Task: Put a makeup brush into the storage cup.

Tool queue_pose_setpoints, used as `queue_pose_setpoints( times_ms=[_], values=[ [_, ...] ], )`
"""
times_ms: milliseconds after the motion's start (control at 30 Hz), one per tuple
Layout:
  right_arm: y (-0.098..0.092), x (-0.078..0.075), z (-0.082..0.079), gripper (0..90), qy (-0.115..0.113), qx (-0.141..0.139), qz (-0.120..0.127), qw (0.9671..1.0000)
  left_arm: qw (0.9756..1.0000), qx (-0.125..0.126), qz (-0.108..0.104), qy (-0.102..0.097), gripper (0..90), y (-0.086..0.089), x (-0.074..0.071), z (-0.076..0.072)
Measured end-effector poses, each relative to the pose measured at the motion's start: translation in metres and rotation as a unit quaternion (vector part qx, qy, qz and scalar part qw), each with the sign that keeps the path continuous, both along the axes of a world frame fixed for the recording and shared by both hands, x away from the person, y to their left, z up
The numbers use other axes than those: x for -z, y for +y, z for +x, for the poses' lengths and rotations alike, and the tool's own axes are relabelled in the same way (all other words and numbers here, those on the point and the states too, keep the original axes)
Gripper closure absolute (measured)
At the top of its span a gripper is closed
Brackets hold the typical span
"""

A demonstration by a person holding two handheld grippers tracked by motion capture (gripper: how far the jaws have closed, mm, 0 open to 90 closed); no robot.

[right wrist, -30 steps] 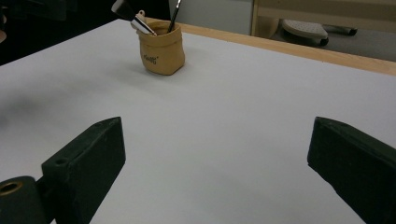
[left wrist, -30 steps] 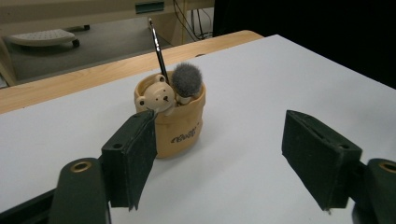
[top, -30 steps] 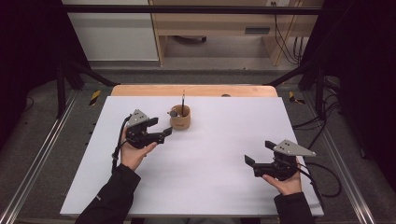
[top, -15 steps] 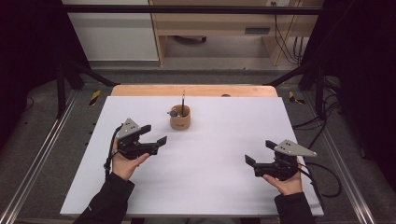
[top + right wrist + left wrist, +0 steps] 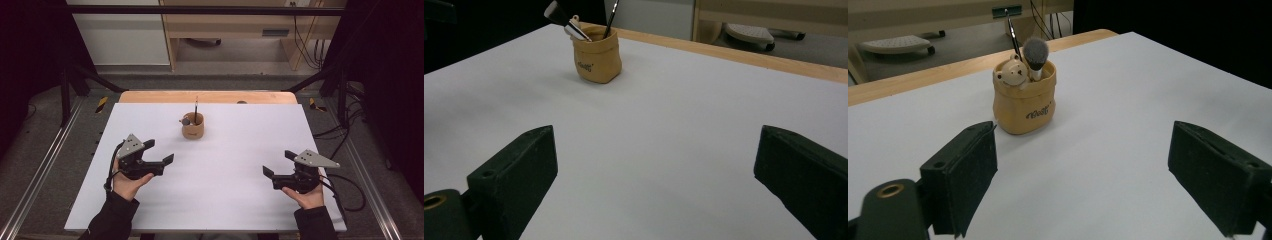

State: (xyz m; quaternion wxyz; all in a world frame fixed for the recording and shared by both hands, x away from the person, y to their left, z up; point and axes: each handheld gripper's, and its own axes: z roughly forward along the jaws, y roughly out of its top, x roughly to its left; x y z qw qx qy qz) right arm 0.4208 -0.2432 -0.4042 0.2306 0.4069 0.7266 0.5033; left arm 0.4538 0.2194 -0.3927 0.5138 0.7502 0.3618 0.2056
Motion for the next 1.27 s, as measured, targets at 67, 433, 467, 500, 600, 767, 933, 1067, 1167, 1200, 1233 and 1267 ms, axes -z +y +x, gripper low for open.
queue_pose_setpoints(
  times_ms=[67, 433, 467, 500, 600, 767, 933, 1067, 1167, 1200, 1233, 1267],
  values=[
    [0.0, 0.0, 0.0, 4.4, 0.0, 0.0, 0.0, 1.0, 1.0, 0.0, 0.0, 0.001, 10.7, 0.002, 0.002, -0.003],
    [0.0, 0.0, 0.0, 4.3, 0.0, -0.001, -0.002, 1.0, 0.9999, -0.006, -0.008, 0.003, 10.6, 0.021, 0.014, -0.013],
    [0.0, 0.0, 0.0, 4.3, 0.0, -0.001, -0.002, 1.0, 0.9999, -0.007, -0.007, 0.003, 10.6, 0.022, 0.015, -0.014],
    [0.0, 0.0, 0.0, 4.3, 0.0, -0.001, -0.002, 1.0, 0.9999, -0.009, -0.008, 0.004, 10.6, 0.024, 0.017, -0.014],
    [0.0, 0.001, 0.0, 4.3, 0.002, -0.001, -0.002, 1.0, 0.9998, -0.015, -0.009, 0.004, 10.3, 0.028, 0.018, -0.016],
    [0.001, 0.001, -0.001, 4.4, 0.002, 0.001, -0.003, 1.0, 0.9998, -0.021, -0.007, 0.004, 10.0, 0.036, 0.021, -0.018],
    [0.001, 0.002, -0.001, 4.4, 0.003, 0.001, -0.004, 1.0, 0.9995, -0.032, -0.003, 0.007, 9.8, 0.043, 0.028, -0.019],
    [-0.001, 0.001, -0.001, 4.4, 0.003, 0.001, -0.002, 1.0, 0.9992, -0.037, -0.01, 0.012, 9.9, 0.049, 0.03, -0.021],
    [0.0, 0.002, -0.001, 4.4, 0.004, 0.001, -0.003, 1.0, 0.9992, -0.037, -0.01, 0.013, 9.9, 0.05, 0.031, -0.021],
    [0.0, 0.002, -0.001, 4.4, 0.004, 0.001, -0.003, 1.0, 0.9992, -0.036, -0.01, 0.013, 9.9, 0.051, 0.031, -0.021],
    [0.0, 0.002, -0.001, 4.4, 0.005, 0.0, -0.003, 1.0, 0.9992, -0.035, -0.01, 0.014, 9.9, 0.051, 0.031, -0.021],
    [-0.001, 0.002, -0.001, 4.4, 0.005, 0.001, -0.004, 1.0, 0.9992, -0.036, -0.008, 0.014, 9.8, 0.051, 0.031, -0.021]
  ],
)
